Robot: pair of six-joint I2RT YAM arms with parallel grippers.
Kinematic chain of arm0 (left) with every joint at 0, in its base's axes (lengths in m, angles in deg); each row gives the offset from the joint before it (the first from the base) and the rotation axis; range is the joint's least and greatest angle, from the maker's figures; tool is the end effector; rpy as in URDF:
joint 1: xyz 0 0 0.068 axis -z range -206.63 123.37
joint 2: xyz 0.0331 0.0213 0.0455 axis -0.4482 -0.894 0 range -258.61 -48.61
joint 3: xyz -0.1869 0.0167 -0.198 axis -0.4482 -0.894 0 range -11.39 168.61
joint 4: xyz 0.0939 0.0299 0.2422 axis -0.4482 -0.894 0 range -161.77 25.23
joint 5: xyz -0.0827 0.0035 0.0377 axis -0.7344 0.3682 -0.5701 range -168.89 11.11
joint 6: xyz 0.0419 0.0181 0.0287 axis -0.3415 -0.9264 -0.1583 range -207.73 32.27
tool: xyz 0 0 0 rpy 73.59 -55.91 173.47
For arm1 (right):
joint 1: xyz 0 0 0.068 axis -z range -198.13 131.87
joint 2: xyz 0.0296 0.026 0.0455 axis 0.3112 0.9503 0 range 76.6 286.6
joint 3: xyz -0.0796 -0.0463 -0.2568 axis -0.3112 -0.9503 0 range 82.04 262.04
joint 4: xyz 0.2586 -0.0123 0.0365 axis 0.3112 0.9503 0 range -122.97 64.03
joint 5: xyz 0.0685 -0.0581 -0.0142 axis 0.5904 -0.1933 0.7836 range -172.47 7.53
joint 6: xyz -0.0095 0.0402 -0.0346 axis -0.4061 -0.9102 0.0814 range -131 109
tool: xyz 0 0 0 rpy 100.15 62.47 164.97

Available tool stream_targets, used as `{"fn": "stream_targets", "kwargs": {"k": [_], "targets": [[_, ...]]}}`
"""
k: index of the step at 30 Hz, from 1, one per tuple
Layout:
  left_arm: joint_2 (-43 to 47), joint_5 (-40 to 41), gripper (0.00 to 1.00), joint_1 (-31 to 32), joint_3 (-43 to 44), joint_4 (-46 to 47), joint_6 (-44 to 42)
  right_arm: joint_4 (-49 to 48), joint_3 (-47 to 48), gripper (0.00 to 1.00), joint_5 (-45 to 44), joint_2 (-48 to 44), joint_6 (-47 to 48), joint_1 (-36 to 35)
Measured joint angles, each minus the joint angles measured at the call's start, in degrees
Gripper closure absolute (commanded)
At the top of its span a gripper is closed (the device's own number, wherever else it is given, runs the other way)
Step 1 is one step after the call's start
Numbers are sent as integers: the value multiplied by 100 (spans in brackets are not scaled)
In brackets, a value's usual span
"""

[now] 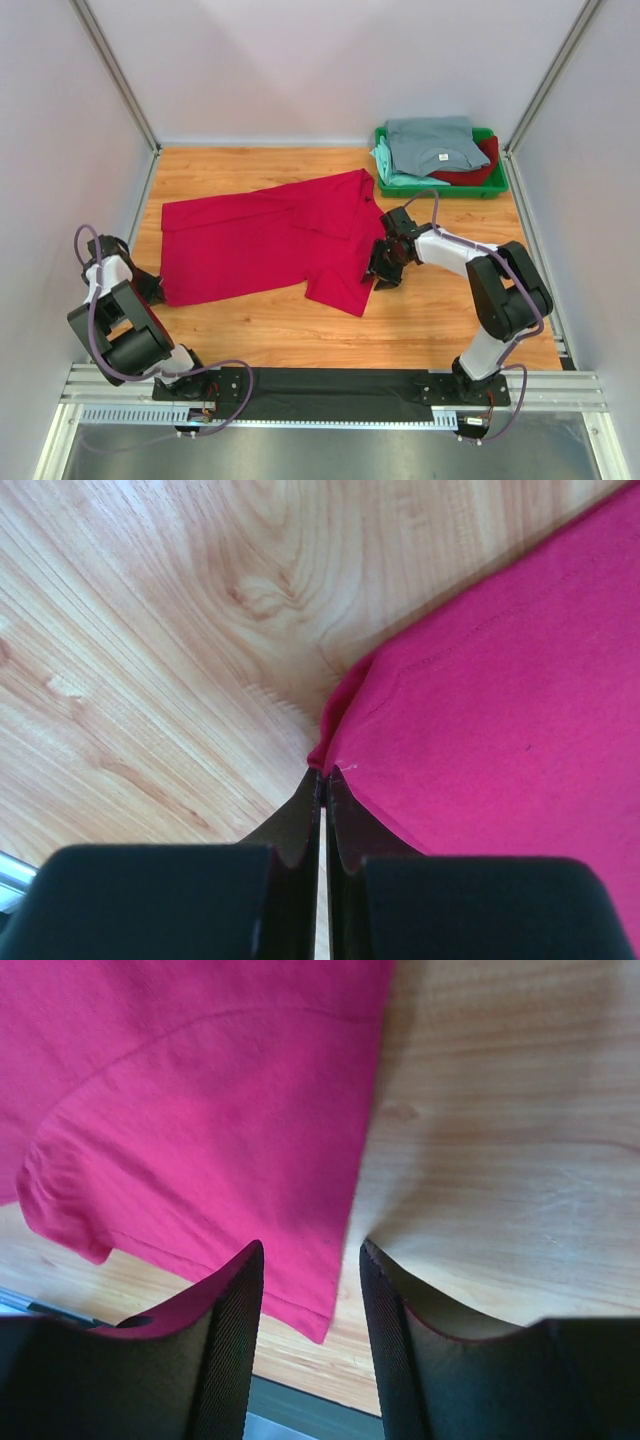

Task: Fold and stack the t-shirts
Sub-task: Fold the tshirt

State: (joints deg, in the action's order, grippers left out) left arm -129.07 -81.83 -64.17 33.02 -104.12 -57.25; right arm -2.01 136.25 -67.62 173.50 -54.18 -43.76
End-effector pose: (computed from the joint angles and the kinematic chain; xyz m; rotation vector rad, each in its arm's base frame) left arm 0.1894 0.1432 0.1721 -1.6052 2.3959 -0.0511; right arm 0.2693 0.1394 0.1496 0.4020 2.9734 0.5660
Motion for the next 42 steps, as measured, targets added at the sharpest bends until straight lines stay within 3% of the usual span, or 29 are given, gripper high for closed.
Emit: {"fn": "stream_targets", "kwargs": {"k": [6,12,14,16,24,33,35,36,39,42], "targets": [[212,-17,100,0,-13,-20,87,313,380,58,-505,238,-256,-273],[302,-107,100,0,-125,-26,284,863,734,70,-1141,437,-684,-481],[308,-118,100,0,-129,-33,334,940,741,88,-1283,439,-752,-503],[345,-122,100,0,-129,-42,385,1051,745,100,-1408,455,-807,-505],[708,-103,100,0,-131,-166,494,750,402,100,-1469,162,-699,-494],[1397,-61,100,0,-289,-455,671,737,-505,100,-1541,-1272,-90,-385],[1447,-70,100,0,-326,-463,695,640,-522,96,-1453,-1298,-20,-385],[1445,-76,100,0,-341,-459,702,562,-553,81,-1388,-1279,9,-385],[1432,-109,100,0,-385,-463,717,498,-566,53,-1185,-1069,46,-385],[1423,-109,100,0,-396,-463,717,481,-566,47,-1060,-820,50,-385]]}}
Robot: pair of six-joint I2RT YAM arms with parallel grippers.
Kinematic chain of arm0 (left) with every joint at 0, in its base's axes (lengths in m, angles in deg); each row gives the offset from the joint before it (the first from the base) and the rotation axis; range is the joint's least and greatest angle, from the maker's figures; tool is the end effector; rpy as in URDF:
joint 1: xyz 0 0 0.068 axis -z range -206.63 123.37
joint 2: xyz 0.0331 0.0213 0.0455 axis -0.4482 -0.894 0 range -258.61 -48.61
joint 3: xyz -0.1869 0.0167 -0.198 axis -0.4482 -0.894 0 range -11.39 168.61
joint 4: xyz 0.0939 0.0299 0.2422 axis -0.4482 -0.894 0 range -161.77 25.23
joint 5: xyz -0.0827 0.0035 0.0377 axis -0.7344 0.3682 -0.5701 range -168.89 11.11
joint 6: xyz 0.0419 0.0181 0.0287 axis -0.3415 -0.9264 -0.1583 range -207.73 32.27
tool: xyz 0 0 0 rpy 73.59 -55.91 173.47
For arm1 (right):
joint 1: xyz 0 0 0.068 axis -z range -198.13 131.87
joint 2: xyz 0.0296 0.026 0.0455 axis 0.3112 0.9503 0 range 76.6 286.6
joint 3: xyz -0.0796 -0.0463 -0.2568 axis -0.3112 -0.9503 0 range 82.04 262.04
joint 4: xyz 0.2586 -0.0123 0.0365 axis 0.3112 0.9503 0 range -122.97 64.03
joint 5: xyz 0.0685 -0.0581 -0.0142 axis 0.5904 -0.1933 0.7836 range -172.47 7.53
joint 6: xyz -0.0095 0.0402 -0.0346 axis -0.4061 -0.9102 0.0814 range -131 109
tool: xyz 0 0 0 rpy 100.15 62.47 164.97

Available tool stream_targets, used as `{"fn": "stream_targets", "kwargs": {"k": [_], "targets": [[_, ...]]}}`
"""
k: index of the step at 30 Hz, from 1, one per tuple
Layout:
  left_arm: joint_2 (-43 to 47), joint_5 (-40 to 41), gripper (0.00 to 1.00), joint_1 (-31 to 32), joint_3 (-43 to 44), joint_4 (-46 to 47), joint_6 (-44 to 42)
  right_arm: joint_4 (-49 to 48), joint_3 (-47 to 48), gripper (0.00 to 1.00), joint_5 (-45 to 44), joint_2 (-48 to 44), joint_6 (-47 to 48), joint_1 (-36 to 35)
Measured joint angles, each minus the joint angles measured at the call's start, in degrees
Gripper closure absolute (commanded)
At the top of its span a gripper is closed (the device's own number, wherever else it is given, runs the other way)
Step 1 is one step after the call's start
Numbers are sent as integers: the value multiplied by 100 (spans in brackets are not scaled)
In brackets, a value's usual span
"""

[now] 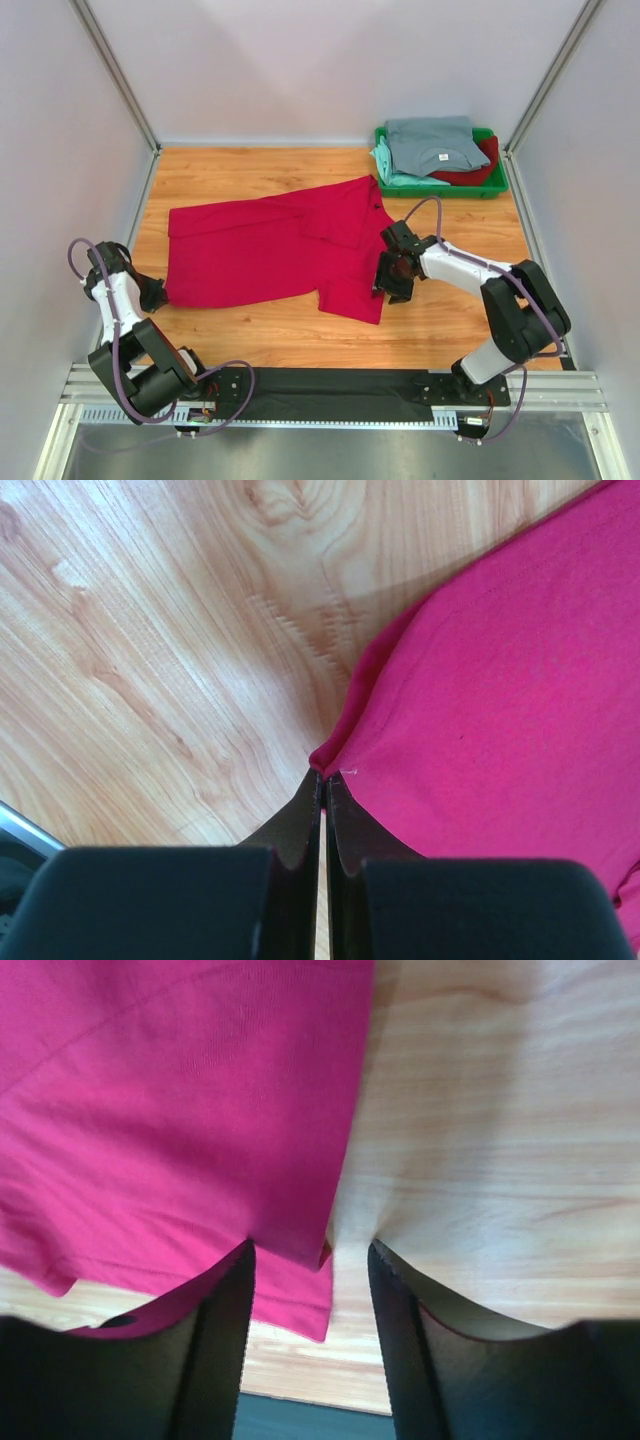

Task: Fold and stack the t-shirts
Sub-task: Fold the tshirt

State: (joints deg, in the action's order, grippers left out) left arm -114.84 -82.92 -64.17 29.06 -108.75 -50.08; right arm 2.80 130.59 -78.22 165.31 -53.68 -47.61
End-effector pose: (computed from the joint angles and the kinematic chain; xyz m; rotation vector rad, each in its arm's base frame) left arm 0.1588 0.1188 0.1998 -1.6864 2.2190 -0.0985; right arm 0.2309 0.1336 0.1591 0.3279 2.9531 0.3049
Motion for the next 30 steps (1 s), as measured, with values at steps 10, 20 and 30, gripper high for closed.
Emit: {"fn": "stream_targets", "kwargs": {"k": [10,20,30], "targets": [[-31,9,100,0,0,-9,-26,-74,208,61,234,319,33,9],[-50,140,100,0,0,-111,-55,315,315,100,-129,9,326,17],[-498,-127,100,46,361,114,-348,789,2299,100,-59,225,1019,610]]}}
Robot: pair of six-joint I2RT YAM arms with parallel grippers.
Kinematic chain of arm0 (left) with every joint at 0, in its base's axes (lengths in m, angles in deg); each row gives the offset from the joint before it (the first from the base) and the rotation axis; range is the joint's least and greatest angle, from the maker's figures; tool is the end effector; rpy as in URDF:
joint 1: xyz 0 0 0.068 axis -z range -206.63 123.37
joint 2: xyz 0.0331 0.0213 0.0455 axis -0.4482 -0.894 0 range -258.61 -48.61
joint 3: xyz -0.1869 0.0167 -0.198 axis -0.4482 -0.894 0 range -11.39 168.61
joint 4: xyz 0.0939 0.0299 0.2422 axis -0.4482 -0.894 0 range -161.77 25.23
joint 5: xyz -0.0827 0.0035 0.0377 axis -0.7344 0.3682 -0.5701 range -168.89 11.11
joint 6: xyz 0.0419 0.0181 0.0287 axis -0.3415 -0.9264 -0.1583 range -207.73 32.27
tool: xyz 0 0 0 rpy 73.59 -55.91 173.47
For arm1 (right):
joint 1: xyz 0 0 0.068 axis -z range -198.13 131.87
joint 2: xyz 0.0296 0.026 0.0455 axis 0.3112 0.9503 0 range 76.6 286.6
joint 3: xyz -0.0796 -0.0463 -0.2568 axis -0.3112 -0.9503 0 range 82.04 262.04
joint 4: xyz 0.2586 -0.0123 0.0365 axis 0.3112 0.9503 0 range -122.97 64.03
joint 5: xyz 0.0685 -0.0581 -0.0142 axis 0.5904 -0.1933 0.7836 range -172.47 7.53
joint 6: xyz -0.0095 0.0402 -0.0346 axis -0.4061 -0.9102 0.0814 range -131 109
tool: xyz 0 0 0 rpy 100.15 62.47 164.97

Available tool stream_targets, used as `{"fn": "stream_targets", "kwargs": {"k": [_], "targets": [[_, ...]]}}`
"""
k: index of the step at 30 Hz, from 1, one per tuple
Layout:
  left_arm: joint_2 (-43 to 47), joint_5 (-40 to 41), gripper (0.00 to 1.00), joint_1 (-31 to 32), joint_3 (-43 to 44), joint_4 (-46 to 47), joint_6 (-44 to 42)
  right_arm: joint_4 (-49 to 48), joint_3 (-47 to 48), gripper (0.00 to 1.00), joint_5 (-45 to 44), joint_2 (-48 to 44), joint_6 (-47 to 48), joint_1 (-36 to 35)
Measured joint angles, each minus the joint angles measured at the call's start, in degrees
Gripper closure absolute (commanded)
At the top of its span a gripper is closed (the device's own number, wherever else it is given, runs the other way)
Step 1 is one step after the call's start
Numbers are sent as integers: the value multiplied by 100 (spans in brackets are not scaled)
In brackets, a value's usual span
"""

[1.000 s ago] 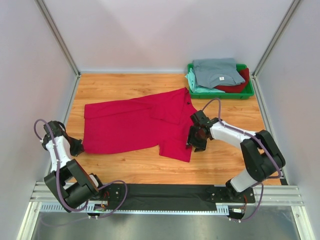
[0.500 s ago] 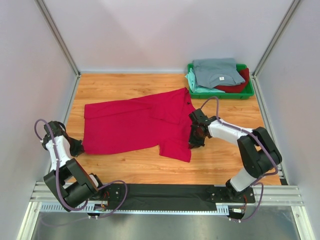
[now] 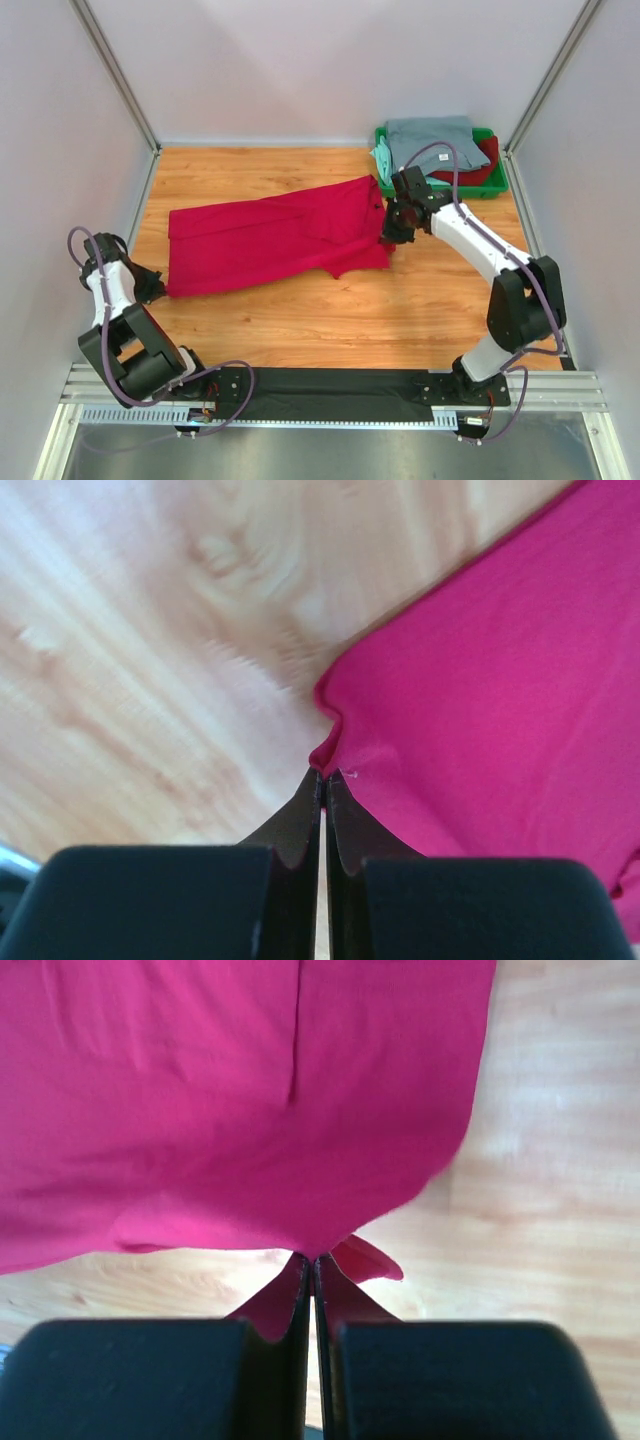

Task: Fold and stack the t-shirts
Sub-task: Fold the tshirt

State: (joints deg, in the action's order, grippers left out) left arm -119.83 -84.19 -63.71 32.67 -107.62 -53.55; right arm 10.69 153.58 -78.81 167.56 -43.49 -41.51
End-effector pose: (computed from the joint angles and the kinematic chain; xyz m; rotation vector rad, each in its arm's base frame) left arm 0.1759 0.1288 0.2021 -1.6059 2.2797 -0.1166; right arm 0.2975 0.1312 0.2550 0.1959 2.7234 0.3831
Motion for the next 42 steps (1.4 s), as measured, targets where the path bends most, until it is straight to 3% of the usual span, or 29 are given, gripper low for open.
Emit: {"fn": "stream_targets", "kwargs": {"k": [12,19,31,42], "targets": [[-1744,-741,100,192,1069,793,20,219,2446,100,588,2262,501,564],[-2013,-1005,100,339,1523,1145,195,413,3456,100,890,2870,584,734],[-3016,-1246,100,549,2212,1475,420,590,4140,100,1178,3624,605,796],[-3329,-1235,100,660,2686,1410,501,671,4433,97,1241,3838,601,966]]}}
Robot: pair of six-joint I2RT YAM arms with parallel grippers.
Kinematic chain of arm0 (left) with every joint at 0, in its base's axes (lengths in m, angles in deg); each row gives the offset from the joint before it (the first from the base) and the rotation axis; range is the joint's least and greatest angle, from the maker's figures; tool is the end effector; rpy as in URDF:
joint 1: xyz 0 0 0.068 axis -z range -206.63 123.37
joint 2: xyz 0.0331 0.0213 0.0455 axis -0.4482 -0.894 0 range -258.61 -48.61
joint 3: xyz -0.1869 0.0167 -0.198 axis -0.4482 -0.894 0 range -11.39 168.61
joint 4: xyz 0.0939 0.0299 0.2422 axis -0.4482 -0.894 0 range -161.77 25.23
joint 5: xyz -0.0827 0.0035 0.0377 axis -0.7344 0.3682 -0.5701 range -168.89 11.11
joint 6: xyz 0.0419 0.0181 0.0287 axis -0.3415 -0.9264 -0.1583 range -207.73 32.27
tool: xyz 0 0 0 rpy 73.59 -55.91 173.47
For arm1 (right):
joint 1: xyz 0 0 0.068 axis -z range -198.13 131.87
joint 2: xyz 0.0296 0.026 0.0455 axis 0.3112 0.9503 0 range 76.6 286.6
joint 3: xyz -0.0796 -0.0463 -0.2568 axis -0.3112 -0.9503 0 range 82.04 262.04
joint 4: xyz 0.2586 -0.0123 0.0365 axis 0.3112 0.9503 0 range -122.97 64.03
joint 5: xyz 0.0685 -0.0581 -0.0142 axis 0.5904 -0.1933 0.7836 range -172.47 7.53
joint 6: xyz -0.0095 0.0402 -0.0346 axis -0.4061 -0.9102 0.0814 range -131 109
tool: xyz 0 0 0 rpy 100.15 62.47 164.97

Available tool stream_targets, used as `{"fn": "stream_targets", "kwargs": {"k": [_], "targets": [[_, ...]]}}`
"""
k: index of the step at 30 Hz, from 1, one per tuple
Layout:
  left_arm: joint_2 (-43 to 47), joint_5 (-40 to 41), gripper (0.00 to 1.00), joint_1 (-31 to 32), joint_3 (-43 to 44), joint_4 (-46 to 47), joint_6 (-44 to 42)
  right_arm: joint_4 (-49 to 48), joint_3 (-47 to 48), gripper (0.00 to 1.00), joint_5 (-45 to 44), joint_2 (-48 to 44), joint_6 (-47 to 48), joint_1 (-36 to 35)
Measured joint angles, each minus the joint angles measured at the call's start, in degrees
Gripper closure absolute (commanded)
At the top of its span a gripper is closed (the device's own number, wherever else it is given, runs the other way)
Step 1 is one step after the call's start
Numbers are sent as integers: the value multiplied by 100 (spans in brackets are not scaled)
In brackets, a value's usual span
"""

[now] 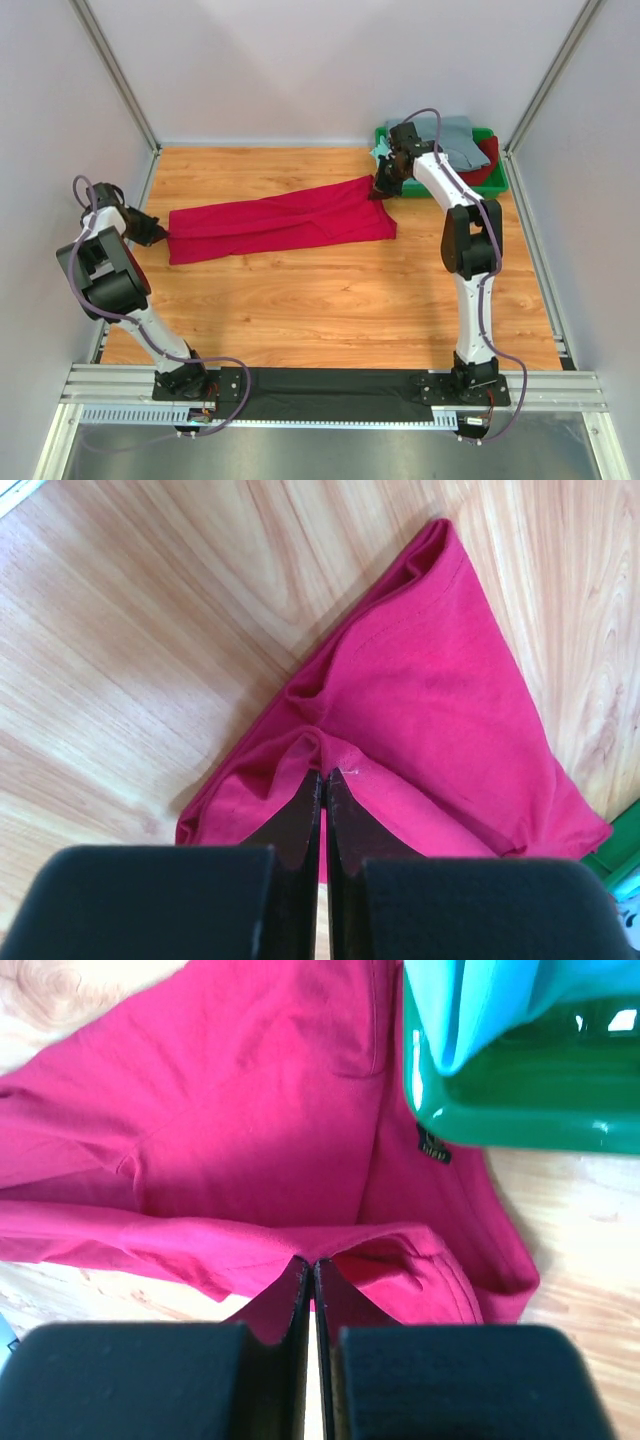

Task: Fold and stack the t-shirts
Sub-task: Fold the tshirt

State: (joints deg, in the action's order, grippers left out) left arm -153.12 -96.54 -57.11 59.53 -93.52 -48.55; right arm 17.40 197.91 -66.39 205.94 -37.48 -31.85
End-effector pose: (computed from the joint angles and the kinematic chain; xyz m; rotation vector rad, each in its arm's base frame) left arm 0.3276 0.1802 0.1879 -1.4293 2.2314 -0.4593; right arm 0.4712 0.1252 0.2219 0.2158 2.7430 0.5842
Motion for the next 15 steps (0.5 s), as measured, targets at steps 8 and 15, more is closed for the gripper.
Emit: {"fn": "stream_targets", "kwargs": {"k": [8,15], "targets": [[-155,131,100,4,168,-254,39,39,378,95,72,422,0,15],[-179,315,100,2,168,-479,55,50,411,92,105,538,2,46]]}}
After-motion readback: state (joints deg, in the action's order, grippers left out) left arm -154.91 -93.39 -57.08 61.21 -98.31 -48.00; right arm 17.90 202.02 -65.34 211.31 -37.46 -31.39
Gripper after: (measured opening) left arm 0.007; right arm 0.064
